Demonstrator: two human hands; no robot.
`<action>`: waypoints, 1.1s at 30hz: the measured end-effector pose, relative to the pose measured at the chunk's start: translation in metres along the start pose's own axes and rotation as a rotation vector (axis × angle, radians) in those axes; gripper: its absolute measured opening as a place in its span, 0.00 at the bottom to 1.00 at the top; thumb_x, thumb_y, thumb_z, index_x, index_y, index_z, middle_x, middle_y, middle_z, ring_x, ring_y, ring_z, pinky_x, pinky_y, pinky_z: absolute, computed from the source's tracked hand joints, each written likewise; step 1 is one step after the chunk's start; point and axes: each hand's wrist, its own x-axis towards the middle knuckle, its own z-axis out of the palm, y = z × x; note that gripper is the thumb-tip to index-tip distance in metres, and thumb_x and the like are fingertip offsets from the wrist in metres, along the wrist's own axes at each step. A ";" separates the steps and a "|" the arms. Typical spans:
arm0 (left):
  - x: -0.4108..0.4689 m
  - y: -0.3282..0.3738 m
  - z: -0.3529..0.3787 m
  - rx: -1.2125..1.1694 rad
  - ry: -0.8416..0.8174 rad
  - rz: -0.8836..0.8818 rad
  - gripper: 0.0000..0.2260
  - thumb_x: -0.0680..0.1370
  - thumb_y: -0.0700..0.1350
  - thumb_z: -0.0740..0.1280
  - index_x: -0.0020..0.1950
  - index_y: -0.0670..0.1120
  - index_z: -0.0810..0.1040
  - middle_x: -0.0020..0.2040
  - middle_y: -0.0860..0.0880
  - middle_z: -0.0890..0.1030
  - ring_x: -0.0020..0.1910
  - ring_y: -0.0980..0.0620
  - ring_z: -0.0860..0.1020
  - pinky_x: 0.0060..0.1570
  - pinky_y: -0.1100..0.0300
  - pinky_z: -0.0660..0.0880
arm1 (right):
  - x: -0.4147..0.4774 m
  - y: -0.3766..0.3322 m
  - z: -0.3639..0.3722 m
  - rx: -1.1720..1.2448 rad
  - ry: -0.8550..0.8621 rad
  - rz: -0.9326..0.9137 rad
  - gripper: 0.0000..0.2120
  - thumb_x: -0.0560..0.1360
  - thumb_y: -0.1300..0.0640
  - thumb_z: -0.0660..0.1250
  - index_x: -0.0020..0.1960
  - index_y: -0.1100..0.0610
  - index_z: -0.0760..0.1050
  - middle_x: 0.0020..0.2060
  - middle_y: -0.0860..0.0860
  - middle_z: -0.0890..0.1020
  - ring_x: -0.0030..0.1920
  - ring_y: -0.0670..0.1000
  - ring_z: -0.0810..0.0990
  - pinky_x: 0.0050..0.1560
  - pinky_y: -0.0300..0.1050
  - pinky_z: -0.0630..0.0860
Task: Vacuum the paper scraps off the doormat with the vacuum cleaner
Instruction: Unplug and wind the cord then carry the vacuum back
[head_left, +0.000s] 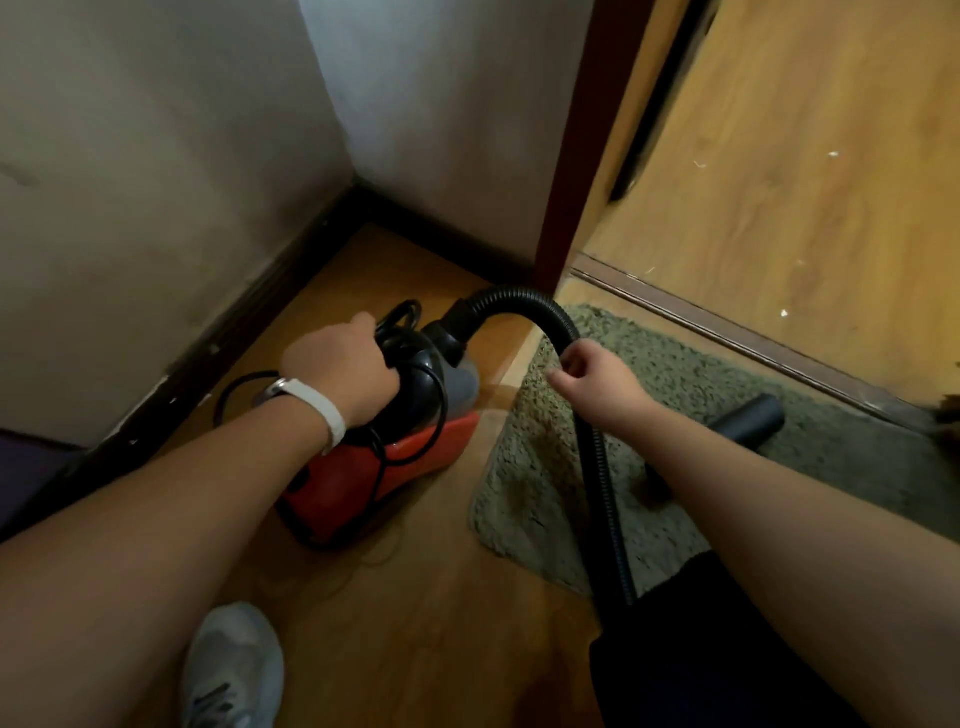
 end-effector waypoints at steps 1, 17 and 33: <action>-0.001 0.001 0.001 0.002 0.005 -0.002 0.12 0.75 0.51 0.65 0.51 0.47 0.68 0.35 0.50 0.70 0.30 0.50 0.68 0.29 0.57 0.61 | 0.006 0.012 -0.003 -0.004 0.003 0.042 0.15 0.77 0.47 0.70 0.58 0.55 0.73 0.48 0.51 0.81 0.44 0.50 0.81 0.45 0.48 0.80; -0.005 0.004 0.015 0.043 0.142 -0.028 0.17 0.74 0.53 0.67 0.55 0.43 0.70 0.42 0.44 0.73 0.38 0.42 0.71 0.36 0.53 0.68 | -0.005 0.141 0.067 0.250 -0.457 0.442 0.22 0.72 0.51 0.77 0.60 0.59 0.75 0.54 0.56 0.83 0.50 0.54 0.83 0.48 0.49 0.81; 0.011 -0.013 -0.007 -0.219 -0.217 0.000 0.14 0.72 0.52 0.69 0.54 0.50 0.73 0.42 0.48 0.78 0.39 0.46 0.78 0.39 0.52 0.77 | -0.020 0.115 0.019 0.460 0.026 0.391 0.08 0.71 0.64 0.70 0.40 0.57 0.71 0.34 0.56 0.77 0.34 0.55 0.77 0.36 0.49 0.76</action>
